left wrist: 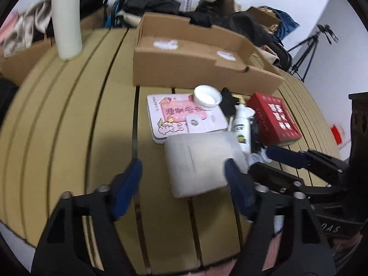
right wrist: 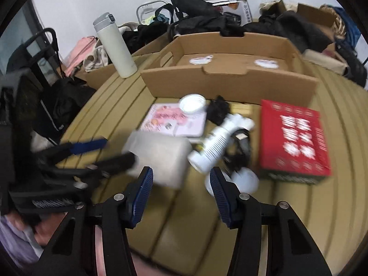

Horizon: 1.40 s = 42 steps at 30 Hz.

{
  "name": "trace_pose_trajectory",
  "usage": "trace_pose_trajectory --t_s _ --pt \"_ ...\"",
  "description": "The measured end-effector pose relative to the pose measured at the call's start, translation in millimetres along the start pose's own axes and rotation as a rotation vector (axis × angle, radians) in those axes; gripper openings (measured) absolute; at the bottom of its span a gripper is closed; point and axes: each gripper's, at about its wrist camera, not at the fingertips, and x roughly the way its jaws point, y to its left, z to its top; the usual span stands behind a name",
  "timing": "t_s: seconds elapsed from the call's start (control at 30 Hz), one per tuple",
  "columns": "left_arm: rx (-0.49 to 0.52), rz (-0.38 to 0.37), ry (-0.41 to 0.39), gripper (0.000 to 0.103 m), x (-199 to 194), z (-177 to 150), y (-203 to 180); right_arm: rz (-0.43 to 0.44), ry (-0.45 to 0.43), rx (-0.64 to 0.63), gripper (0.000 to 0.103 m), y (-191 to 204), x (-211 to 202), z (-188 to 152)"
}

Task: Organize objects
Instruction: 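Reach the right tool to the white tissue pack and grasp it, then carry the tissue pack with the right tool into the cardboard tray and release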

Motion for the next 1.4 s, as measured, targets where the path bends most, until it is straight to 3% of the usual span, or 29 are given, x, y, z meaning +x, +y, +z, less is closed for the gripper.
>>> trace_pose_trajectory --t_s 0.07,0.13,0.17,0.37,0.5,0.6,0.73,0.87,0.97,1.03,1.2,1.33,1.4 --pt "-0.045 -0.074 -0.002 0.059 6 1 11 0.047 0.039 0.031 0.038 -3 16 5" --pt "-0.067 -0.179 0.020 0.048 9 0 17 0.152 0.072 0.096 0.032 -11 26 6" --pt "-0.072 -0.190 0.015 0.045 10 0 18 0.174 0.073 0.108 0.032 -13 28 6" --pt "-0.072 -0.149 0.028 0.044 -3 -15 5 0.171 0.097 0.104 0.029 -6 24 2" --pt "-0.078 -0.158 0.000 0.044 -29 -39 -5 0.190 0.110 0.090 0.027 6 -2 -26" --pt "-0.062 -0.171 -0.036 0.044 -46 -33 -16 0.191 0.089 0.087 0.027 7 -20 -31" --pt "-0.055 -0.221 -0.077 0.044 -64 11 -27 0.182 0.003 0.114 0.027 -1 -52 5" --pt "-0.029 -0.235 -0.144 0.044 -66 96 -36 0.186 -0.050 0.134 0.027 -17 -63 74" --pt "-0.046 -0.186 -0.119 0.044 -47 165 -34 0.190 -0.063 0.141 0.027 -27 -51 137" --pt "-0.040 -0.149 -0.120 0.045 -27 196 -28 0.185 -0.056 0.150 0.027 -35 -32 179" --pt "-0.058 -0.088 -0.057 0.042 51 261 16 0.177 0.017 0.172 0.027 -59 44 249" --pt "-0.117 -0.016 -0.007 0.040 111 271 48 0.201 0.108 0.237 0.025 -80 122 266" --pt "-0.132 0.040 -0.023 0.039 126 272 55 0.210 0.140 0.266 0.024 -88 154 268"
